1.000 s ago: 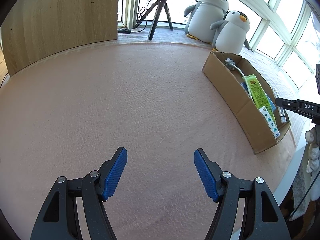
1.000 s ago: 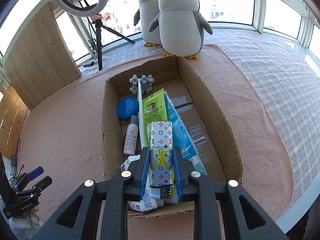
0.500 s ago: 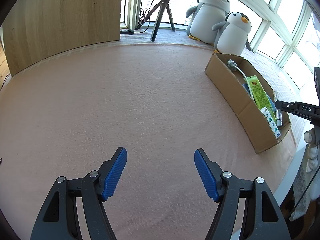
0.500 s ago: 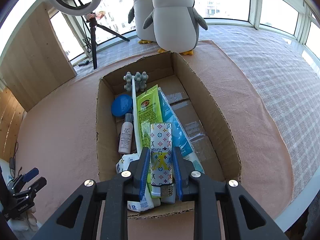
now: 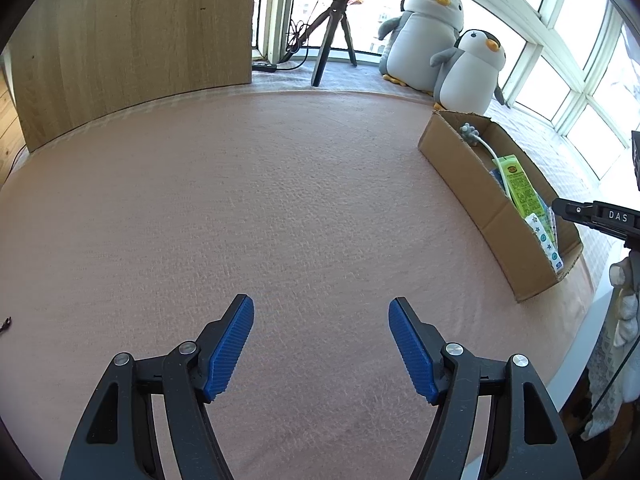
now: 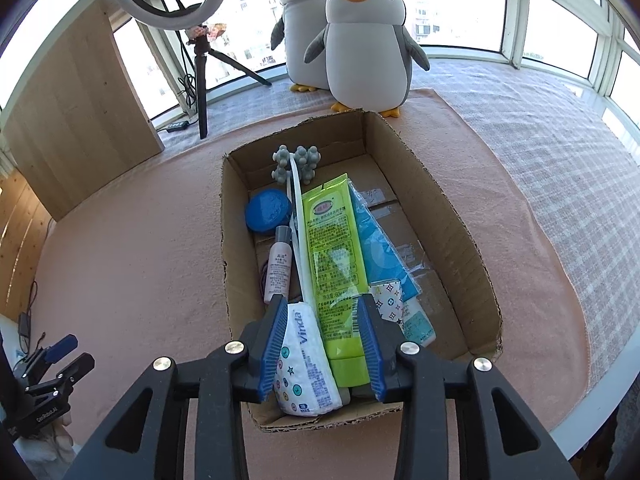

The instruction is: Organize objects

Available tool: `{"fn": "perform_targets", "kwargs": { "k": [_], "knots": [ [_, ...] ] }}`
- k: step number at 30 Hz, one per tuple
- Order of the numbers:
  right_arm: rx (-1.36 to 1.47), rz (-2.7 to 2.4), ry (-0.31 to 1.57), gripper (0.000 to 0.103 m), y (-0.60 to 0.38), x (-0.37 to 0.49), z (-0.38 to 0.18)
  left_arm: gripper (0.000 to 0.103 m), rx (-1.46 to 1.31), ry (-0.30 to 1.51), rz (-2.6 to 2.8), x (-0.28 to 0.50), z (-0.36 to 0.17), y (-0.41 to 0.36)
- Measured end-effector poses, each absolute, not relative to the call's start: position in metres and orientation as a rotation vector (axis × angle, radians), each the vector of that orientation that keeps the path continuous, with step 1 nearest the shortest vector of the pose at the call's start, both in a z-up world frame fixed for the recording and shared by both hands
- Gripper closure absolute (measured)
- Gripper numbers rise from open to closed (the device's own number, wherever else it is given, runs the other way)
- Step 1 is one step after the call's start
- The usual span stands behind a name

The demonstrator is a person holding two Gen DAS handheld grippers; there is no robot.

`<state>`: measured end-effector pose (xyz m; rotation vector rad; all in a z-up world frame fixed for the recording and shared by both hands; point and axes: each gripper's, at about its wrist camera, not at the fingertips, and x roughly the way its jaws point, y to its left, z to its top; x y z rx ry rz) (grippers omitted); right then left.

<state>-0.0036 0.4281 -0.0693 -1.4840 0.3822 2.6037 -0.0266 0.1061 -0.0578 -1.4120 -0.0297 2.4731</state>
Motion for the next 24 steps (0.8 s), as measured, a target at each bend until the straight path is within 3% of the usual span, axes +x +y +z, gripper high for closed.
{"fn": "perform_targets", "kwargs": {
  "k": [11, 13, 24],
  "knots": [
    [-1.513, 2.654, 0.338, 0.057, 0.373, -0.003, -0.072, 0.028, -1.405, -0.070, 2.519, -0.020, -0.050, 0.070],
    [-1.519, 2.665, 0.339, 0.050, 0.362, -0.002, -0.073, 0.027, -1.399, -0.074, 2.531, -0.018, -0.047, 0.062],
    [-1.556, 2.752, 0.304, 0.049, 0.291, -0.003, -0.069, 0.022, -1.363, -0.073, 2.593, -0.015, -0.027, 0.028]
  ]
}}
